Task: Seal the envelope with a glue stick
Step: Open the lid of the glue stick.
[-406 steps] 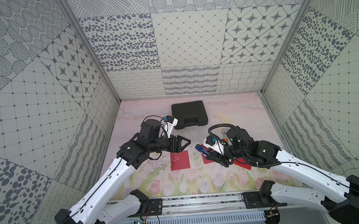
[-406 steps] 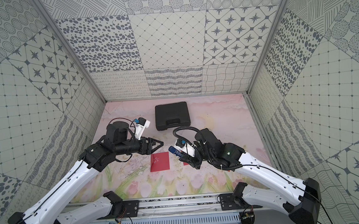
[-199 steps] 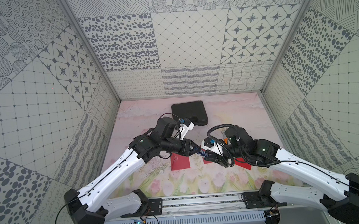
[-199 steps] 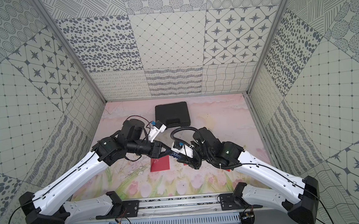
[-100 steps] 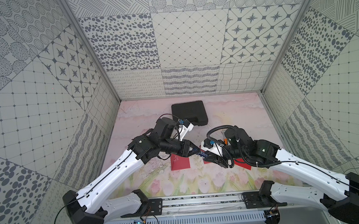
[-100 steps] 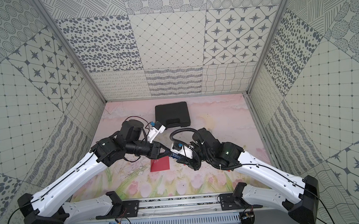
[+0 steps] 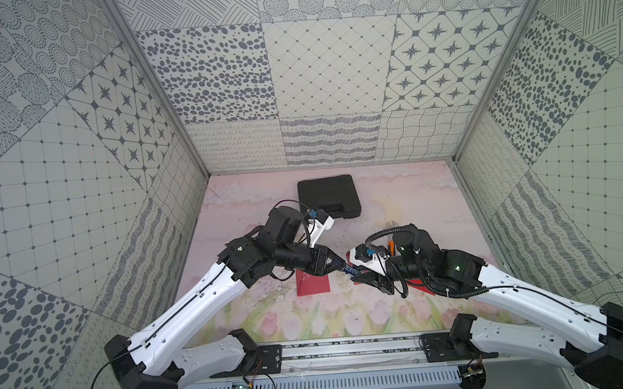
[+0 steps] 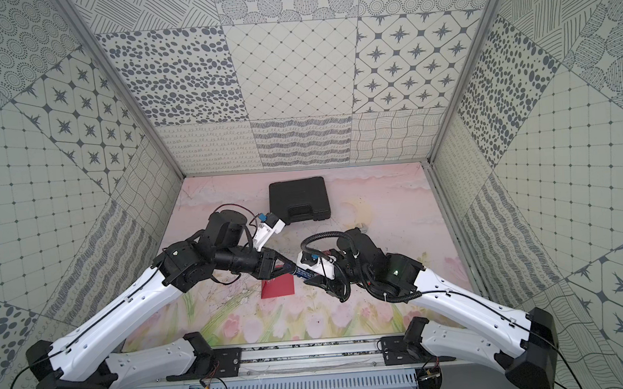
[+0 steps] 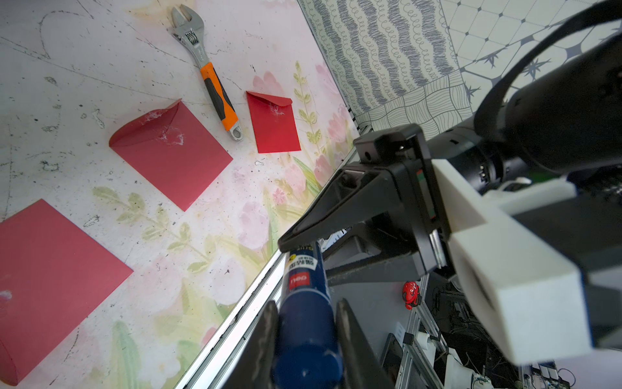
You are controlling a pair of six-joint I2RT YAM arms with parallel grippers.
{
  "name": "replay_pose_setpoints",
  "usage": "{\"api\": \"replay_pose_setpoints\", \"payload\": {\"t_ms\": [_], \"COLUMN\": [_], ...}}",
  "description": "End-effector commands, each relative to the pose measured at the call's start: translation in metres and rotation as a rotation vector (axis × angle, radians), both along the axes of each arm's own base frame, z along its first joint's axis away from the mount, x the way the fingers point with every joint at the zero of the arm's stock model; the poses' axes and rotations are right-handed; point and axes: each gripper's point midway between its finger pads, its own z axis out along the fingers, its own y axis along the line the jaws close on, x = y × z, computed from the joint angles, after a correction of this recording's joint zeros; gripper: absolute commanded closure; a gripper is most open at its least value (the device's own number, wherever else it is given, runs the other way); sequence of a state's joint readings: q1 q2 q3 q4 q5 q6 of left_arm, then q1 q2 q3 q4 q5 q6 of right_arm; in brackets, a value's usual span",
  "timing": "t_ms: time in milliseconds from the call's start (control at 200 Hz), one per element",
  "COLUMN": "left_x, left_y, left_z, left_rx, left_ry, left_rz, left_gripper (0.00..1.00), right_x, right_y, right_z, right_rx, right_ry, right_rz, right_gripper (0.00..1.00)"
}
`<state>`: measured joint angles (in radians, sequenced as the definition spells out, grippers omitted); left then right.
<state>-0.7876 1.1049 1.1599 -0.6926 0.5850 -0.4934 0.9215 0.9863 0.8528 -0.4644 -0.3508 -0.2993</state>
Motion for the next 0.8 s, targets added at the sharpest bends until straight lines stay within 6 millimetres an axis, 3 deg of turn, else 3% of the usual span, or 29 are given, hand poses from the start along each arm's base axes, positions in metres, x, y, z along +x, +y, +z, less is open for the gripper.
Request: {"api": "replay_pose_setpoints", "payload": {"t_ms": [0, 796], "left_x": [-0.005, -0.004], "left_y": [-0.001, 0.000], "left_z": [0.015, 0.018], "left_rx": [-0.050, -0.054], "left_ry": [-0.042, -0.064], "left_rz": [-0.038, -0.034], "left_gripper": [0.97, 0.97], "right_x": [-0.004, -0.009], "right_y": [-0.028, -0.036], "right_z": [-0.050, -0.063], "right_rx": [-0.179, -0.216], "right_ry": [0.091, 0.121], "right_rz": [-0.067, -0.081], "right_gripper": [1.00, 1.00]}}
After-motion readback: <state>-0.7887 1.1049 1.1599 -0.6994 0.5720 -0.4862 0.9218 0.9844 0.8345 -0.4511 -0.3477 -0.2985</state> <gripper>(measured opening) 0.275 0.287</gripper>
